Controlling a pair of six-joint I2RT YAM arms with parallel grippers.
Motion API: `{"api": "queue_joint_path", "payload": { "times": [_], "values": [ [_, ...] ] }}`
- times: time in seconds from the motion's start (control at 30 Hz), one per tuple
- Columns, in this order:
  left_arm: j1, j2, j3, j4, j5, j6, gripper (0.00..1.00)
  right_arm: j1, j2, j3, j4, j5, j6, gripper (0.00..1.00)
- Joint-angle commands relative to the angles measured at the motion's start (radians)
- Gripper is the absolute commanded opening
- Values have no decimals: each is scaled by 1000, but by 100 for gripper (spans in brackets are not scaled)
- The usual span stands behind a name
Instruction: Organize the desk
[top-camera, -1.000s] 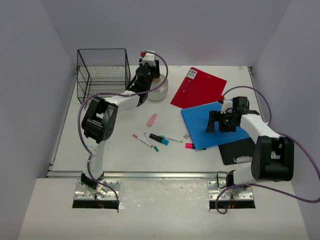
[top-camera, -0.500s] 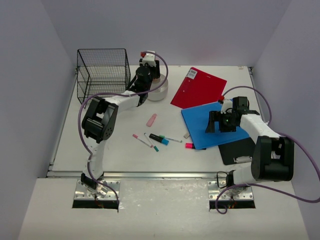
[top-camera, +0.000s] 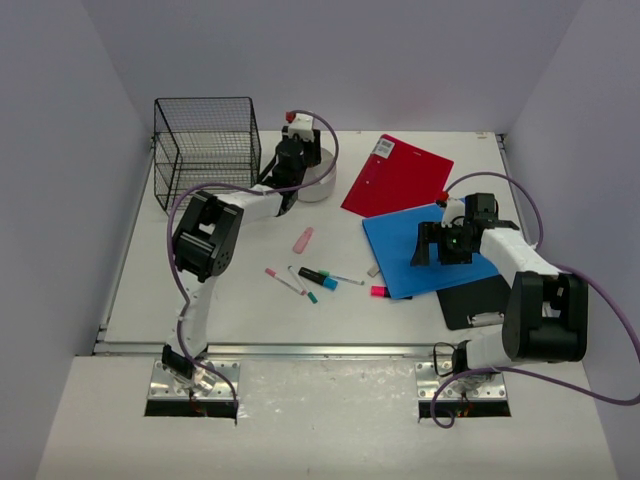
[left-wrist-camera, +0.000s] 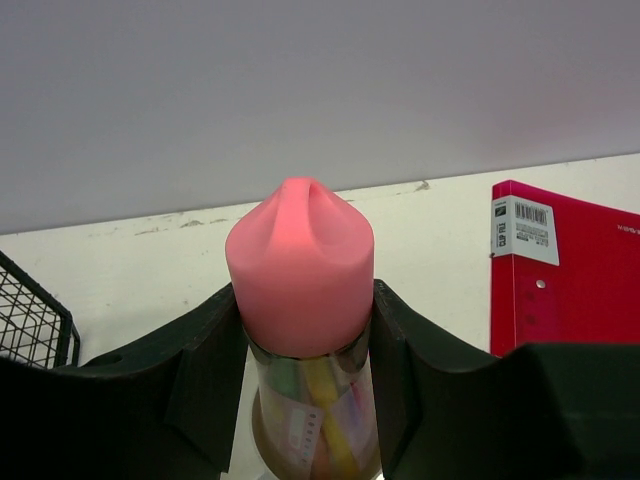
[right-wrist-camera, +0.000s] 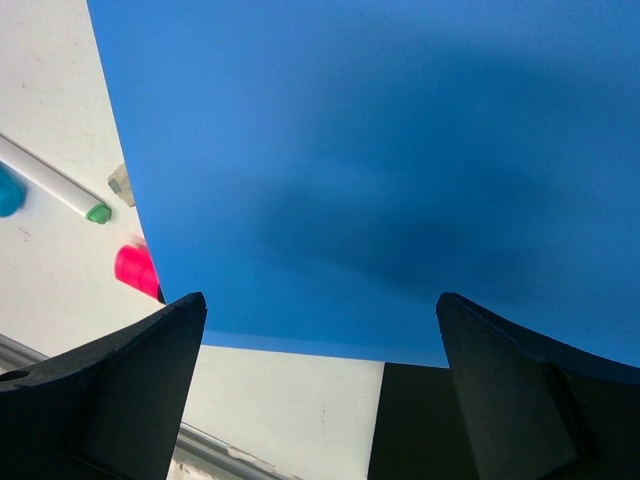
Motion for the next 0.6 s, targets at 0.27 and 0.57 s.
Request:
{"api": "queue_joint_path", "payload": {
  "times": [0.27, 0.57],
  "values": [
    [8, -58, -3, 52, 18, -56, 62, -1, 2, 37, 14, -15, -12, 99],
    [2, -229, -9, -65, 83, -113, 72, 0, -23, 38, 11, -32, -1, 99]
  ]
}}
